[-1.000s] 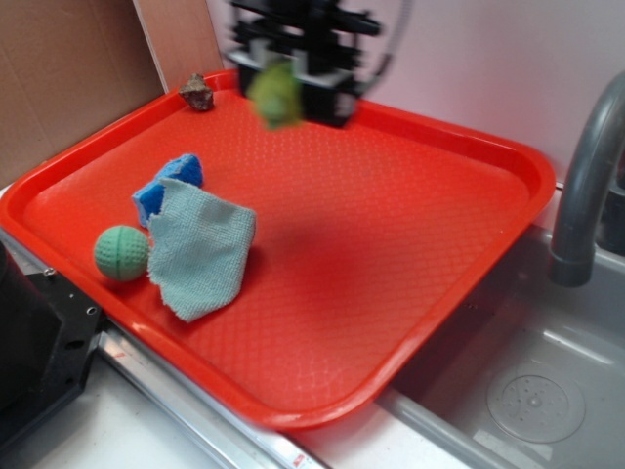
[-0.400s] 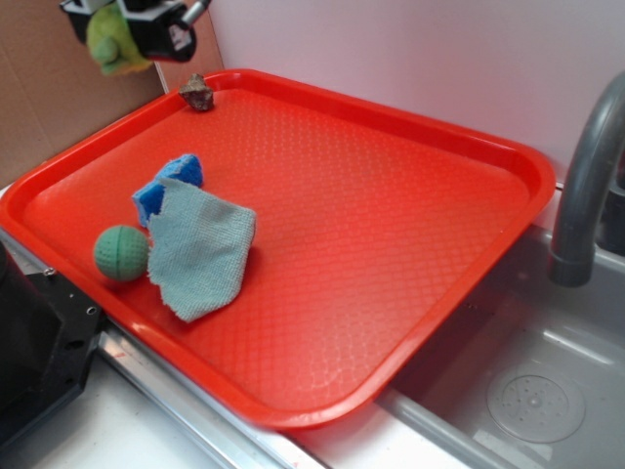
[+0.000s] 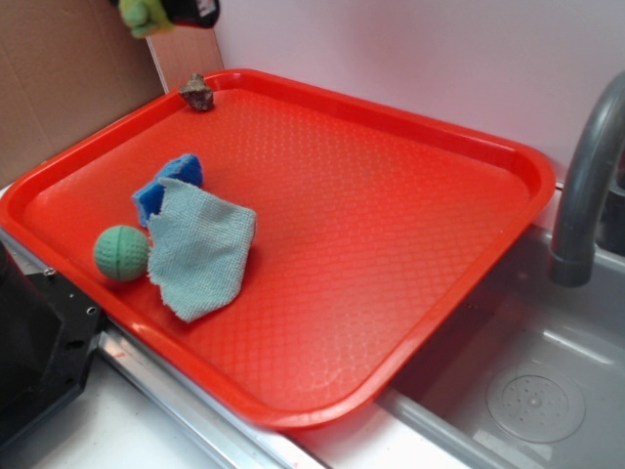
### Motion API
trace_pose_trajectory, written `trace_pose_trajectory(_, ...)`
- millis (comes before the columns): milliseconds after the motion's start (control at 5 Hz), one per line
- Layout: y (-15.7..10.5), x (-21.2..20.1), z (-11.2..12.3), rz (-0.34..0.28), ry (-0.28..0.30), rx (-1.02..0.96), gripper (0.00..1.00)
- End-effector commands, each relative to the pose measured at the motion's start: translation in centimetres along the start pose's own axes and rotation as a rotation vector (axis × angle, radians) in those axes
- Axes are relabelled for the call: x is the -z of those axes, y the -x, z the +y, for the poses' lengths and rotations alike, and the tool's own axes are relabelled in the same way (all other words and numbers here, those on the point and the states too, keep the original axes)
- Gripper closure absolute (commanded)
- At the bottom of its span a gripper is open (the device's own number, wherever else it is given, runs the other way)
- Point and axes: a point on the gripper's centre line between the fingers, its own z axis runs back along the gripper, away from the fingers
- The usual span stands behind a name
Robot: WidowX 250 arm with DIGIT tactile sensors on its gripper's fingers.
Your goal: Grab the green animal.
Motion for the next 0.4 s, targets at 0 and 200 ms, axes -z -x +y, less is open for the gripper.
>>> trace_pose_trajectory(0, -0.15, -1.28, -3.40, -0.027, 0.076, 0.104, 1.00)
trace_pose_trajectory(200, -0.39, -0.50, -3.29, -0.015, 0.058, 0.093, 1.00)
